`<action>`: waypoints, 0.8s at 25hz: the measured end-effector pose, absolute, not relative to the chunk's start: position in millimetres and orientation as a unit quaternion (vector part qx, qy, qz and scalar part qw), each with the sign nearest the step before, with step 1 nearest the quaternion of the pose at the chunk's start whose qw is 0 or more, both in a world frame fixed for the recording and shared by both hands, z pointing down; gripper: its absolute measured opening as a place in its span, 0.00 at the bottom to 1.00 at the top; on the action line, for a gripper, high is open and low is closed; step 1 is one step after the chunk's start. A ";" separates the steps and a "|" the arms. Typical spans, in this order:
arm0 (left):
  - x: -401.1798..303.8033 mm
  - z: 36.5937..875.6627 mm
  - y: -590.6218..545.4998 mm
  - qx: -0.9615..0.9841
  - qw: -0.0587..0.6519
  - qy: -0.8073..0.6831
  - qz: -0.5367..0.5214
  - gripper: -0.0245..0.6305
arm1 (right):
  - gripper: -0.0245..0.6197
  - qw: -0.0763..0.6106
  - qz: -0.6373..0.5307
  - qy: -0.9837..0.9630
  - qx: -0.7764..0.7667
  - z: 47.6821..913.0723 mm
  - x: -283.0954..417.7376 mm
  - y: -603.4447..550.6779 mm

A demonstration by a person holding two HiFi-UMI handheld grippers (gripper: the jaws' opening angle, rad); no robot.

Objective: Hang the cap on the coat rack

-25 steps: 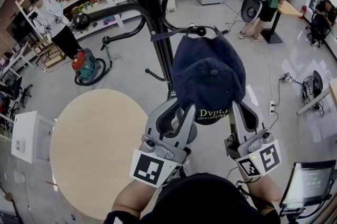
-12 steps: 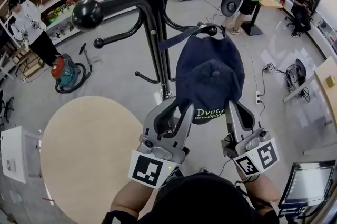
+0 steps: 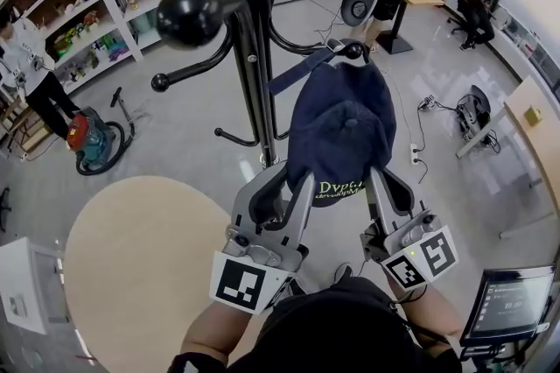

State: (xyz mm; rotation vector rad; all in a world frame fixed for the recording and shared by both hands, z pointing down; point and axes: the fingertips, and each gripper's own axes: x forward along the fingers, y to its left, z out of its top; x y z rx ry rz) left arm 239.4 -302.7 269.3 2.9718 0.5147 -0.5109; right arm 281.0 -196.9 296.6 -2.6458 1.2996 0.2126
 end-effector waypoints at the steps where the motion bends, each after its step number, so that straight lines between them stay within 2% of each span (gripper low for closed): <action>1: 240.1 267.8 -301.0 0.970 0.041 0.169 -0.170 0.18 | 0.06 0.094 0.072 0.437 -0.892 296.9 281.6 -195.0; 20: 247.1 270.2 -355.0 0.987 0.002 0.055 -0.149 0.18 | 0.06 0.140 0.036 0.531 -0.835 309.0 318.1 -267.0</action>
